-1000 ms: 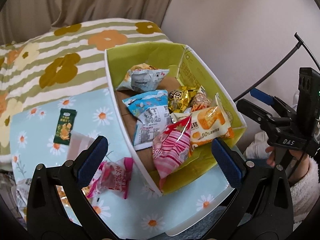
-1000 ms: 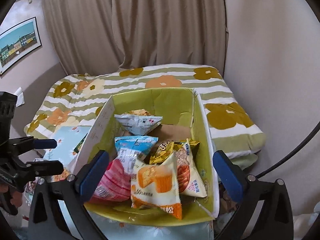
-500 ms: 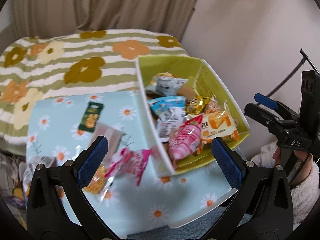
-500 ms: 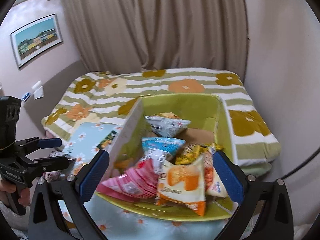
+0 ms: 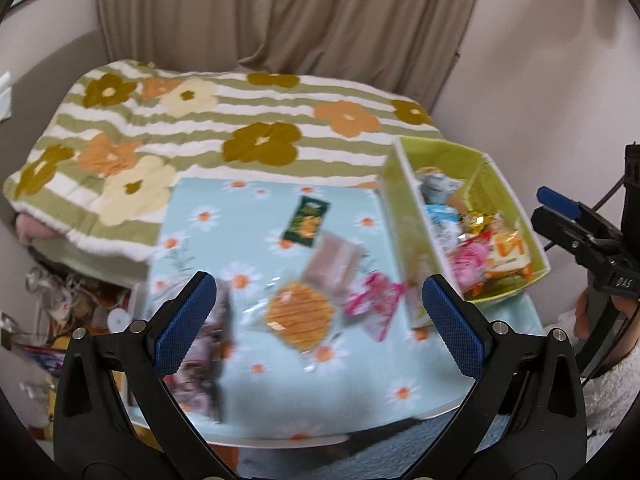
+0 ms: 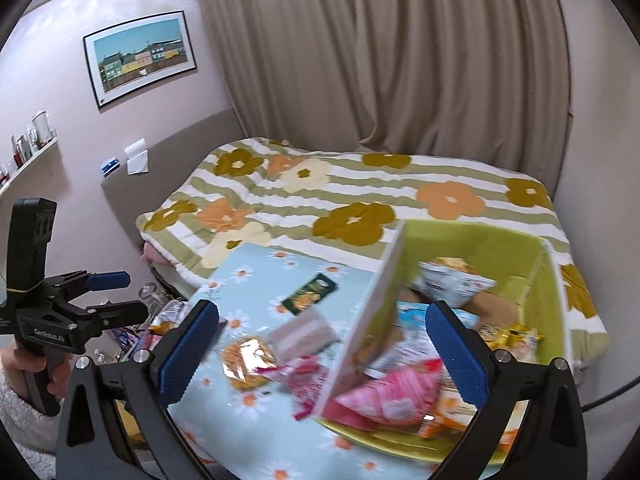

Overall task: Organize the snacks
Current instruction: 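Withdraw both tools from the box back over the table snacks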

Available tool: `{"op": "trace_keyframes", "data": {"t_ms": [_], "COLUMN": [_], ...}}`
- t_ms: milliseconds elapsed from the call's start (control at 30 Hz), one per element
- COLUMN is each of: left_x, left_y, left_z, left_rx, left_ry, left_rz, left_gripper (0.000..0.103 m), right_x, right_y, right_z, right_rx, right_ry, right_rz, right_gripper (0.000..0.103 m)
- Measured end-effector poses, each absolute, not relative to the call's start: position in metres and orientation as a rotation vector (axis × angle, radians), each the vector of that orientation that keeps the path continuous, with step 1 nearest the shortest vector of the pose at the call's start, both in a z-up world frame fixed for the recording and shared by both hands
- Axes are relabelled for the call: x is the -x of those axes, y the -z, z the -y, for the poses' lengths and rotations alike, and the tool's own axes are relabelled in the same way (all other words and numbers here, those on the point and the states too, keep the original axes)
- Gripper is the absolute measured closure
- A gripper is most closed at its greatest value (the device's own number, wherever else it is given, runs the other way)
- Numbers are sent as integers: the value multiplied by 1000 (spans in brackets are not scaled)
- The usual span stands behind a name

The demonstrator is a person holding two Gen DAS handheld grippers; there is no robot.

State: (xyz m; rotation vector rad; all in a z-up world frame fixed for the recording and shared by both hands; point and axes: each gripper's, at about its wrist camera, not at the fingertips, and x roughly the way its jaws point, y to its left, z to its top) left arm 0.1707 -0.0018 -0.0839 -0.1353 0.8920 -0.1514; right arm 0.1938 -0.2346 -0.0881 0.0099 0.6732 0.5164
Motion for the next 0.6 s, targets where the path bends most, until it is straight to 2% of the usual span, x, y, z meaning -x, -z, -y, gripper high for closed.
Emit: {"op": "trace_keyframes", "data": {"t_ms": [367,600], "left_x": [-181,-203], "left_y": [131,171], "left_z": [-85,-103], "left_rx": [35,-13], "left_ry": [263,385], "left_rz": [-1042,-1136], "left_gripper": [1,1], "right_x": [-192,-184], "right_y": [134,175], "right_z": [136,102], "right_rx": [-102,-208], "right_ry": [-464,-323], "right_rz": [-792,-895], "right_gripper": [0,0]}}
